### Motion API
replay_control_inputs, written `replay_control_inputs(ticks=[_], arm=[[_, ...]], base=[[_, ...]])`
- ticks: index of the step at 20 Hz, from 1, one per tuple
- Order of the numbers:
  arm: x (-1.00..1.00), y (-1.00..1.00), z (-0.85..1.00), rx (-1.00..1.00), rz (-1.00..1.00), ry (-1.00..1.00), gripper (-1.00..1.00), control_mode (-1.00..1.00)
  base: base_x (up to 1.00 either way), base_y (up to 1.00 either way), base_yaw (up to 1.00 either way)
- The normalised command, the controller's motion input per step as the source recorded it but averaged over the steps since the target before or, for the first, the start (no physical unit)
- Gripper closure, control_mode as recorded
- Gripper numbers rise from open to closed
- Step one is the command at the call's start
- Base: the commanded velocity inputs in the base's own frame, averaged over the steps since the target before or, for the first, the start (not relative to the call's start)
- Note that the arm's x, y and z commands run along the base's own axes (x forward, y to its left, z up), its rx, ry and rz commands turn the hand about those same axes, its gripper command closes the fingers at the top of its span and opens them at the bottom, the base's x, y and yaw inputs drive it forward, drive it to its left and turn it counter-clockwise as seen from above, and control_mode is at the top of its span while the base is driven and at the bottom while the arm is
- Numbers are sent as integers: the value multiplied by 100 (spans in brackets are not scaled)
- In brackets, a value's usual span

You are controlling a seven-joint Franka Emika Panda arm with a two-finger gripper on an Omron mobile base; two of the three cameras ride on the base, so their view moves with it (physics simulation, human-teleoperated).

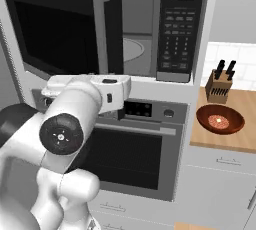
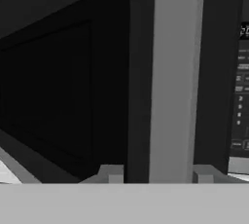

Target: Open the microwave, place the bowl with waffle inside the microwave, then close the microwave door and turn it on.

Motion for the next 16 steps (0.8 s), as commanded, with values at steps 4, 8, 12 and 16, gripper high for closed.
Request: replay_control_inputs(ticks=[4,8,12,16], arm=[[-96,100,14,0,0,-11,100,-100],[-86,100,2,0,0,-6,100,-100],[-72,100,0,0,-1,-2,100,-100],[-47,100,-9,0,-4,-4,100,-100]], base=[[0,0,0],[0,0,0],[0,0,0],[0,0,0]])
